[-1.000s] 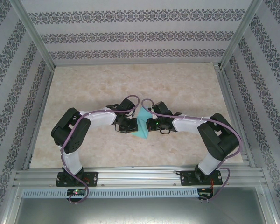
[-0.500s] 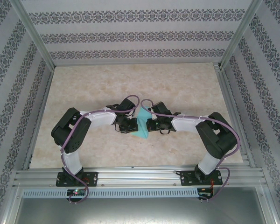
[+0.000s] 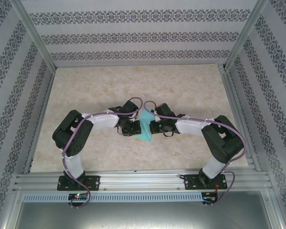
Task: Fold a paper plane with a square sheet of paper (pick it up from the middle)
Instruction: Fold the triangle a second time at the center of the table.
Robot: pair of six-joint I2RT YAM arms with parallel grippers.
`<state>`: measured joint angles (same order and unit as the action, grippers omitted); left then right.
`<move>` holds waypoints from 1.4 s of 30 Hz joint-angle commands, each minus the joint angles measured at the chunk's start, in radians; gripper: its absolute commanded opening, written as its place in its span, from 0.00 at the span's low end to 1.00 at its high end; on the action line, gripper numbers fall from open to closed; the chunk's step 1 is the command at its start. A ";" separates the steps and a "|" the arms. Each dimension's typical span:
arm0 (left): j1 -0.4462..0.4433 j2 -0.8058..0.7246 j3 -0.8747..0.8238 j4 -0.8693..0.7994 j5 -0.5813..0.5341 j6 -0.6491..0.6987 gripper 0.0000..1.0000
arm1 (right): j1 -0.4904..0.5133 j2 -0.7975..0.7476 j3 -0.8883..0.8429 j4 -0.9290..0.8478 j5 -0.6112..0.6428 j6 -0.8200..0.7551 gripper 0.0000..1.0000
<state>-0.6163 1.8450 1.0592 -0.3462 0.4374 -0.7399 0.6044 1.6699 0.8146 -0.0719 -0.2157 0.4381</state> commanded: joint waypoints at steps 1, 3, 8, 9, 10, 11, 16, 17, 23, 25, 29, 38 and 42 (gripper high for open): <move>-0.013 0.043 -0.002 -0.036 -0.033 0.022 0.13 | -0.001 -0.018 0.021 -0.006 -0.008 -0.022 0.00; -0.013 0.043 -0.002 -0.036 -0.030 0.021 0.13 | -0.001 -0.006 0.024 -0.001 -0.009 -0.021 0.00; -0.013 0.042 -0.004 -0.036 -0.028 0.022 0.13 | -0.003 0.031 0.035 -0.010 -0.004 -0.021 0.00; -0.013 0.041 -0.005 -0.036 -0.030 0.022 0.13 | -0.003 0.036 0.031 -0.006 0.000 -0.020 0.00; -0.013 0.041 -0.004 -0.036 -0.031 0.023 0.13 | -0.003 0.039 0.028 0.000 0.003 -0.020 0.00; -0.013 0.040 -0.005 -0.036 -0.030 0.022 0.13 | -0.004 0.044 0.028 -0.006 0.008 -0.021 0.00; -0.013 0.032 -0.004 -0.028 -0.024 0.021 0.14 | -0.003 0.053 0.028 -0.021 0.017 -0.025 0.00; -0.013 0.028 -0.005 -0.027 -0.025 0.020 0.14 | -0.003 0.050 0.025 -0.019 0.019 -0.024 0.00; -0.013 -0.059 -0.020 -0.002 -0.060 -0.006 0.19 | -0.003 0.048 0.018 -0.013 0.024 -0.021 0.00; -0.009 -0.104 -0.029 0.021 -0.076 -0.023 0.17 | -0.003 0.051 0.013 -0.007 0.023 -0.020 0.00; 0.038 -0.164 -0.092 0.201 -0.004 -0.107 0.00 | -0.005 0.059 0.009 -0.006 0.026 -0.022 0.00; 0.087 -0.025 -0.142 0.637 0.237 -0.300 0.00 | -0.006 0.065 0.004 0.001 0.022 -0.017 0.00; 0.089 0.014 -0.131 0.659 0.242 -0.309 0.00 | -0.007 0.068 0.004 0.000 0.020 -0.016 0.00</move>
<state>-0.5285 1.8416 0.9138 0.2085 0.6357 -1.0046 0.6041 1.7115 0.8295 -0.0597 -0.2150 0.4374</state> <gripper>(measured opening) 0.062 0.055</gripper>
